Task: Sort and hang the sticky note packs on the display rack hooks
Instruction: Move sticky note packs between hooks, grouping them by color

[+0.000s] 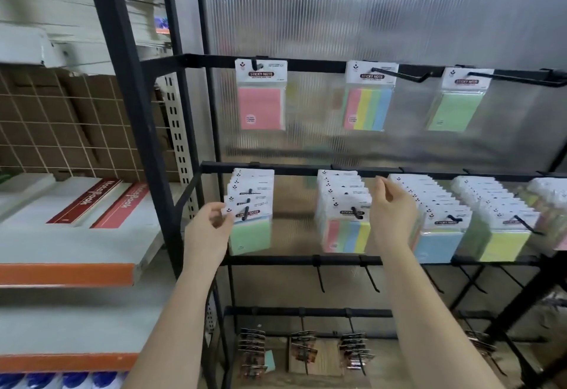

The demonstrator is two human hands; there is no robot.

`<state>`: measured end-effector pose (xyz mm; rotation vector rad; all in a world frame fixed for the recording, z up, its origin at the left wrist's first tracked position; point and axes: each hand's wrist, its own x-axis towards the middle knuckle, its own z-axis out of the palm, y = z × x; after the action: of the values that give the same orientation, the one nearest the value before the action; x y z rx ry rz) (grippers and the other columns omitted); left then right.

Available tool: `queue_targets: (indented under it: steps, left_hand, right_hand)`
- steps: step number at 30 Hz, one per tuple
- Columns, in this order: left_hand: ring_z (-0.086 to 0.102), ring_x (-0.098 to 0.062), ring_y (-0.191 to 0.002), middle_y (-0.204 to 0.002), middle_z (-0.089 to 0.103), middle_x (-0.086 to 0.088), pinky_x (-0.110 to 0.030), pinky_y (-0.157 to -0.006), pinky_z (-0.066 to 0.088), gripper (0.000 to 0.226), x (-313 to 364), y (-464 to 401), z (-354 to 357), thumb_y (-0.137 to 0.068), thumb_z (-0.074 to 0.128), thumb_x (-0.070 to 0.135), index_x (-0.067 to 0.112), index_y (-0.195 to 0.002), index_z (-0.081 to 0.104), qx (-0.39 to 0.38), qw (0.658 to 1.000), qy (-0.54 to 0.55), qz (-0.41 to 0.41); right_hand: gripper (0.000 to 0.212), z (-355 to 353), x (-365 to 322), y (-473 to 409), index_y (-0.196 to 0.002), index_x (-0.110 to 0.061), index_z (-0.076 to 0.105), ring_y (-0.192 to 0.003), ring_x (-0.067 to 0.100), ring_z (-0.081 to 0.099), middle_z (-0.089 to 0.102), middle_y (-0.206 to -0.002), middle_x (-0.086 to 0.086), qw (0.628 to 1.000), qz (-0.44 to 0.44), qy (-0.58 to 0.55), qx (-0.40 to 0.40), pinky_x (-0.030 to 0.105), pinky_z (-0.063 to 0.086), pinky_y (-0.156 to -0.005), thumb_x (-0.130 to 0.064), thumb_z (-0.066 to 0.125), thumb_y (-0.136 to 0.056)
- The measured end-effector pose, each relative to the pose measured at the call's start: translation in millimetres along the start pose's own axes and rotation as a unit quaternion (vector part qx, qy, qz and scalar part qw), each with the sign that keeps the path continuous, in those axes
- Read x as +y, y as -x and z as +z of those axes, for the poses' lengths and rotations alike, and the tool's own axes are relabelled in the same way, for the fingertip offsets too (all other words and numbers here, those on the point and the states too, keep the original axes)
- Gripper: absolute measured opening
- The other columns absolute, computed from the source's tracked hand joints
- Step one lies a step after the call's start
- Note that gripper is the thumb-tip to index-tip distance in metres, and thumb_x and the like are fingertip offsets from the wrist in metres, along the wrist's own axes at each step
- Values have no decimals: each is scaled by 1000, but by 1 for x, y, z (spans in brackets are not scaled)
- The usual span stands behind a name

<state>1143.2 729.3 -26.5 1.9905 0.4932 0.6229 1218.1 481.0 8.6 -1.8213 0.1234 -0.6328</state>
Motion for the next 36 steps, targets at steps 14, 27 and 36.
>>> queue_targets:
  steps: [14, 27, 36]
  left_hand:
    - [57, -7, -89, -113, 65, -3, -11, -53, 37, 27, -5, 6, 17, -95, 53, 25, 13, -119, 57, 37, 998, 26, -37]
    - [46, -10, -57, -74, 57, -3, -22, -47, 29, 28, -10, 4, 24, -98, 47, 28, 4, -94, 61, 19, 997, 21, -67]
    - [59, -14, -88, -107, 65, -4, -24, -62, 45, 26, -7, 3, 28, -97, 50, 21, 14, -121, 60, -41, 979, 146, -135]
  right_hand:
    - [25, 0, 52, 27, -113, -10, 64, -91, 14, 57, 61, -96, -5, 996, 92, 6, -19, 25, 40, -80, -25, 54, -96]
    - [27, -12, 48, 40, -75, -11, 58, -64, 9, 47, 56, -68, -4, 977, 136, -128, -101, 20, 35, -58, -27, 54, -96]
    - [29, -23, 31, 55, -80, -12, 55, -57, 4, 42, 52, -65, -8, 997, 36, -59, -32, 14, 33, -52, -31, 46, -99]
